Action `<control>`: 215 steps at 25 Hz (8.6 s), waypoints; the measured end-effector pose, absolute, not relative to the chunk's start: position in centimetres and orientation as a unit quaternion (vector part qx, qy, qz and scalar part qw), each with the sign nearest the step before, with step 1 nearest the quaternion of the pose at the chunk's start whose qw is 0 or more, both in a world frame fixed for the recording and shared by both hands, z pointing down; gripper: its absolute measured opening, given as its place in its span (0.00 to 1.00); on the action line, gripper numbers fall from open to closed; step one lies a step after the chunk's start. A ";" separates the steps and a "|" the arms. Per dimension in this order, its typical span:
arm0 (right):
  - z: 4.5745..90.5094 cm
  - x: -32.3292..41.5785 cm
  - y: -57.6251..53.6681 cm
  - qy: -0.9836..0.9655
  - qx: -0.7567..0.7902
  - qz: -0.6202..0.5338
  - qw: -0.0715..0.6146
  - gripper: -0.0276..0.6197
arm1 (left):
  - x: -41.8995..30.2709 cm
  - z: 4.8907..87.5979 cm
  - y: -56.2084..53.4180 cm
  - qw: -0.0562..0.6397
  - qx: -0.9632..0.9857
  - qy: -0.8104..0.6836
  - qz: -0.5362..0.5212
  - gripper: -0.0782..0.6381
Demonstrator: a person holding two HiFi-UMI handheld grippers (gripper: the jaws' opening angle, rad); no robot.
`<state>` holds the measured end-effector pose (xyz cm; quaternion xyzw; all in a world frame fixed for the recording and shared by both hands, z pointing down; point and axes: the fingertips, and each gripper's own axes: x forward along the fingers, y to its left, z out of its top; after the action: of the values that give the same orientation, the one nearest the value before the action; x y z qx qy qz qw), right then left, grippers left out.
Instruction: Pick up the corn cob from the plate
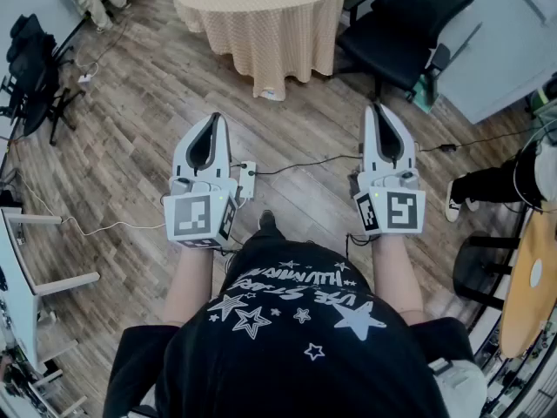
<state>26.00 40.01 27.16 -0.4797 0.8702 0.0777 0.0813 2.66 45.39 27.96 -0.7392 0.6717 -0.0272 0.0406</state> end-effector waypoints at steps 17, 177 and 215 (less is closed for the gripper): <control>31.1 24.0 37.1 0.869 -0.493 0.021 0.029 0.11 | -0.8 31.9 42.0 -0.002 -0.751 0.659 -0.048 0.12; 58.5 -9.0 -54.5 0.663 -0.568 -0.420 -0.247 0.50 | -36.8 45.3 -45.7 -0.144 -0.817 0.547 -0.113 0.12; 56.5 -8.1 -52.5 0.695 -0.526 -0.479 -0.103 0.46 | -35.0 45.6 -44.6 -0.130 -0.839 0.511 -0.135 0.12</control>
<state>-8.09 -52.52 56.49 -0.5261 0.6953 -0.4787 -0.1029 -35.02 -44.56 45.63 -0.8389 0.5110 -0.1351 -0.1300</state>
